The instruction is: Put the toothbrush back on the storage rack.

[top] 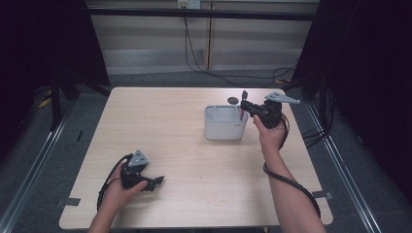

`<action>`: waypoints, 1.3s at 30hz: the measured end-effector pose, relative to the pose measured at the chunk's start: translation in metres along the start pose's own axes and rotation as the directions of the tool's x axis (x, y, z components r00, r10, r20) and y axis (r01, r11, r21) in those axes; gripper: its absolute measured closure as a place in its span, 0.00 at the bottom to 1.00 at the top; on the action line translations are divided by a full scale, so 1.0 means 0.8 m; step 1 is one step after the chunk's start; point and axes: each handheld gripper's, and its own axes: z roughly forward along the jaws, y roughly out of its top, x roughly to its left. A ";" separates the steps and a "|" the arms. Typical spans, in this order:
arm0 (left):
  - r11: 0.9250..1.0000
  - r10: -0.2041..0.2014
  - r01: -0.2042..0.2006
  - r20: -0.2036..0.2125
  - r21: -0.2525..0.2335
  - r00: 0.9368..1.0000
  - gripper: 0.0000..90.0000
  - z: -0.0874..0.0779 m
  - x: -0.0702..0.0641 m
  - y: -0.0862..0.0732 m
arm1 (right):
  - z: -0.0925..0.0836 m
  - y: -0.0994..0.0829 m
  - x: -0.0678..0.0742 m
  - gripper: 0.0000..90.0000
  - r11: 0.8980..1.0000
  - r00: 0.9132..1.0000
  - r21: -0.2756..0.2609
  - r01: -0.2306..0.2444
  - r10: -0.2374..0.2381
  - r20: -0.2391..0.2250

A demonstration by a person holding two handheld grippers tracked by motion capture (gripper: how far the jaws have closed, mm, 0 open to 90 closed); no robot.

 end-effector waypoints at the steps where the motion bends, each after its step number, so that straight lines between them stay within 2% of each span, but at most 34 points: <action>1: 1.000 0.000 0.000 0.000 0.000 1.000 0.10 0.000 0.000 0.000 | 0.000 0.000 0.000 0.93 1.000 1.000 0.002 0.000 0.000 -0.002; 39: 1.000 0.000 0.000 0.000 0.000 1.000 0.10 0.000 0.000 0.000 | -0.001 -0.013 -0.004 0.93 1.000 1.000 0.021 0.009 -0.010 0.027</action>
